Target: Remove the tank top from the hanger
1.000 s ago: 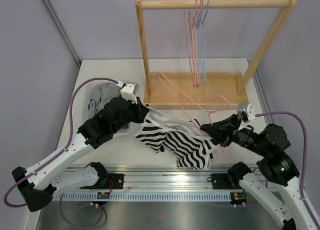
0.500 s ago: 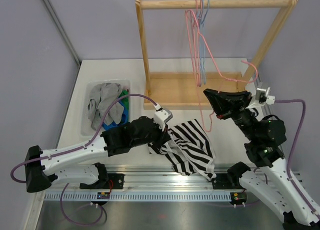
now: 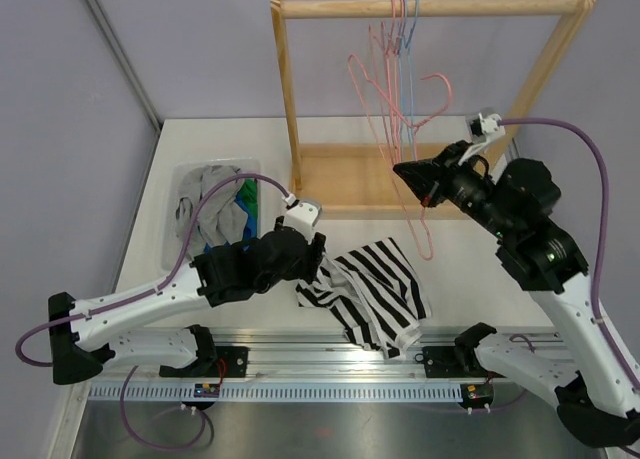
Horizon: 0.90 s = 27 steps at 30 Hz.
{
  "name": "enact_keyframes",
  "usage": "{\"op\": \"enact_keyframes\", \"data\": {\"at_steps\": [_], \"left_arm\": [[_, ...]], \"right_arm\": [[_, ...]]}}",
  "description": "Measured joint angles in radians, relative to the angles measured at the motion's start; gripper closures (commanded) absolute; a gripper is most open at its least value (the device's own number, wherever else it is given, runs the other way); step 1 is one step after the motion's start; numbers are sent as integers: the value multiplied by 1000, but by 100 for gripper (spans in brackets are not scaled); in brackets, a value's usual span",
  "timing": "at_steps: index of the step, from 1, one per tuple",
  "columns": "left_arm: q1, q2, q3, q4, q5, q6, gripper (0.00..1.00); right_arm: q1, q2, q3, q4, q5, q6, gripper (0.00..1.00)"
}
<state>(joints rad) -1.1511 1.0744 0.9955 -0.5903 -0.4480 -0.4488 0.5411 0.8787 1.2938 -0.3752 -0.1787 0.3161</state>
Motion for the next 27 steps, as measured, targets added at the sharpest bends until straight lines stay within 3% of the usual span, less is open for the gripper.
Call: {"op": "enact_keyframes", "data": {"at_steps": [3, 5, 19, 27], "left_arm": [[0, -9, 10, -31, -27, -11, 6], [0, -22, 11, -58, -38, -18, 2], [0, -132, 22, -198, -92, -24, 1], [0, -163, 22, -229, -103, -24, 1]], "right_arm": [[0, 114, 95, -91, 33, -2, 100], [0, 198, 179, -141, 67, -7, 100], [0, 737, 901, -321, 266, -40, 100], [0, 958, 1097, -436, 374, -54, 100]]}}
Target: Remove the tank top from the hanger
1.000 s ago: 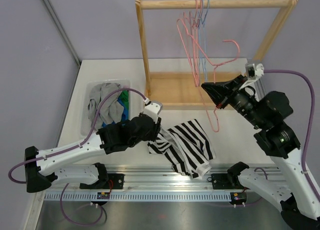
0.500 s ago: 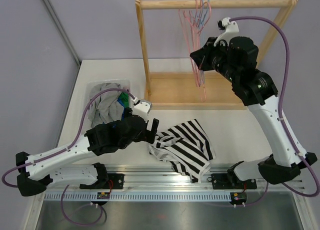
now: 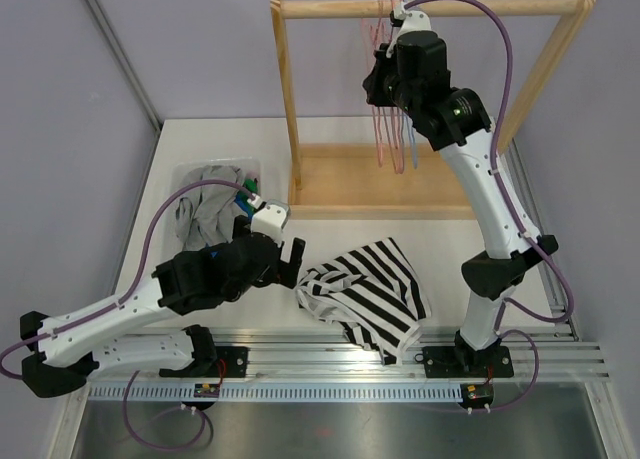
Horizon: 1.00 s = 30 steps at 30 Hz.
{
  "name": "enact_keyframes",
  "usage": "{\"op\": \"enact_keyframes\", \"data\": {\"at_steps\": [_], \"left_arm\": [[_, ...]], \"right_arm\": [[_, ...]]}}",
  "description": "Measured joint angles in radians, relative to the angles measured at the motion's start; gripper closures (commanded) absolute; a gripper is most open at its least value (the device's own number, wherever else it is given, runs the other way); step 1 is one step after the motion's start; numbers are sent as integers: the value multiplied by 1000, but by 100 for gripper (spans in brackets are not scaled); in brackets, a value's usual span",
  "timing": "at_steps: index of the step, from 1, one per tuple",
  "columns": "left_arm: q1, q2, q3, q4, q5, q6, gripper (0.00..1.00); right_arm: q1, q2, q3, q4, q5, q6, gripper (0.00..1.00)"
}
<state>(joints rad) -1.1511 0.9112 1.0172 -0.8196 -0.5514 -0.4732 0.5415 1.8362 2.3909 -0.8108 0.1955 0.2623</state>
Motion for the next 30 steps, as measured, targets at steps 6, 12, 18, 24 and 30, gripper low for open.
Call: {"op": "enact_keyframes", "data": {"at_steps": [6, 12, 18, 24, 30], "left_arm": [[0, -8, -6, 3, -1, 0, 1], [0, -3, -14, 7, 0, 0, 1], [0, 18, -14, 21, 8, 0, 1], [0, 34, -14, 43, 23, 0, 1], [0, 80, -18, 94, 33, -6, 1]], "right_arm": [[0, 5, -18, -40, 74, -3, 100], [0, -17, -47, -46, 101, -5, 81], [0, -61, -98, -48, 70, -3, 55], [0, -199, -224, -23, 11, 3, 52], [0, -373, -334, -11, -39, 5, 40]]}}
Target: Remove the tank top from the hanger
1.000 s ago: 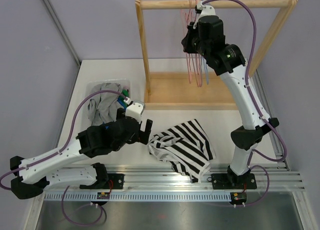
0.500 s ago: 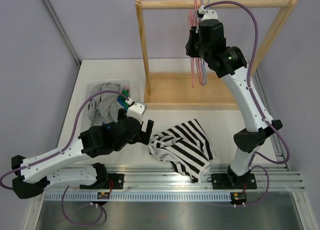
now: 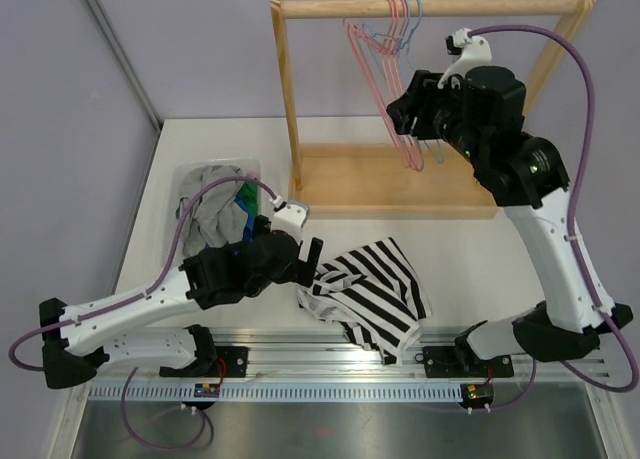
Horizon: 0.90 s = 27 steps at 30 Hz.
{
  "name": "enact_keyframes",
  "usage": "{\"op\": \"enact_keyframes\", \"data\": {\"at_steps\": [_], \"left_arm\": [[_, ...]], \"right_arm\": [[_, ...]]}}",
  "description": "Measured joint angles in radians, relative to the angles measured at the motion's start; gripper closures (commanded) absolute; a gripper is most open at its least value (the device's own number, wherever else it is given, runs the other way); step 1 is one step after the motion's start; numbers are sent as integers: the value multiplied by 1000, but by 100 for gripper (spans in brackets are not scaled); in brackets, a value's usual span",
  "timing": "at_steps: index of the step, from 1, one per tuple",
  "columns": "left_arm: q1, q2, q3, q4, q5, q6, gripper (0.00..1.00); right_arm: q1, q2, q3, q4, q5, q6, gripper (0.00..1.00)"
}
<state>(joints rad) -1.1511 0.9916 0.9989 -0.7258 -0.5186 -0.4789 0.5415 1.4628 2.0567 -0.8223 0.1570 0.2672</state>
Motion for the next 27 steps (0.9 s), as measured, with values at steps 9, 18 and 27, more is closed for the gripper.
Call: {"op": "enact_keyframes", "data": {"at_steps": [9, 18, 27], "left_arm": [[-10, 254, -11, 125, 50, -41, 1], [-34, 544, 10, 262, 168, -54, 1], [-121, 811, 98, 359, 290, -78, 67]], "right_arm": [[0, -355, -273, 40, -76, -25, 1], [0, -668, -531, 29, -172, -46, 0], [0, -694, -576, -5, -230, -75, 0]]}}
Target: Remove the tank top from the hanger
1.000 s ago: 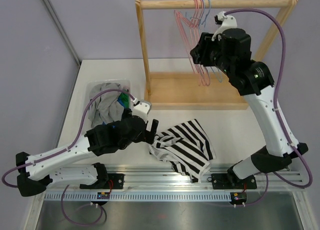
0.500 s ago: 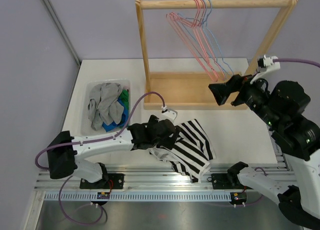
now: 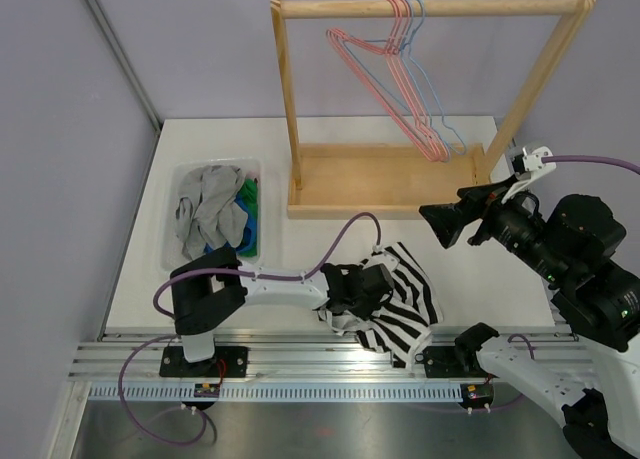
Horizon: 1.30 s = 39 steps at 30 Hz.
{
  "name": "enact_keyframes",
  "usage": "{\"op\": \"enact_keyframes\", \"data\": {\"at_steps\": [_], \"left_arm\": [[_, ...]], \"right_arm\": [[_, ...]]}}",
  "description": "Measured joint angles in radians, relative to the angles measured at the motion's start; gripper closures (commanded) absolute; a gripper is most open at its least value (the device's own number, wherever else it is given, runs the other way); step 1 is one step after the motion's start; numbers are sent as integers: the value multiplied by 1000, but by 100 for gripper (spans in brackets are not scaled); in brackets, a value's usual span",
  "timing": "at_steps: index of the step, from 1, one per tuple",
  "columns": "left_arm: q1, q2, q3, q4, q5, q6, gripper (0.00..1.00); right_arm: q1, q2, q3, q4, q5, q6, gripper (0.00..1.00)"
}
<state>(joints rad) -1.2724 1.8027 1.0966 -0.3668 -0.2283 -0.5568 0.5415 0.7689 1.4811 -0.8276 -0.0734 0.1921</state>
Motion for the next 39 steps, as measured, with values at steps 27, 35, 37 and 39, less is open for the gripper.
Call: {"op": "enact_keyframes", "data": {"at_steps": [27, 35, 37, 39], "left_arm": [[381, -671, 349, -690, -618, -45, 100], [871, -654, 369, -679, -489, 113, 100], [977, -605, 369, -665, -425, 144, 100], [1056, -525, 379, -650, -363, 172, 100]], "right_arm": [[0, -11, -10, -8, -27, -32, 1], [0, 0, -8, 2, -50, -32, 0], [0, 7, -8, 10, -53, -32, 1], [0, 16, -8, 20, -59, -32, 1]]}}
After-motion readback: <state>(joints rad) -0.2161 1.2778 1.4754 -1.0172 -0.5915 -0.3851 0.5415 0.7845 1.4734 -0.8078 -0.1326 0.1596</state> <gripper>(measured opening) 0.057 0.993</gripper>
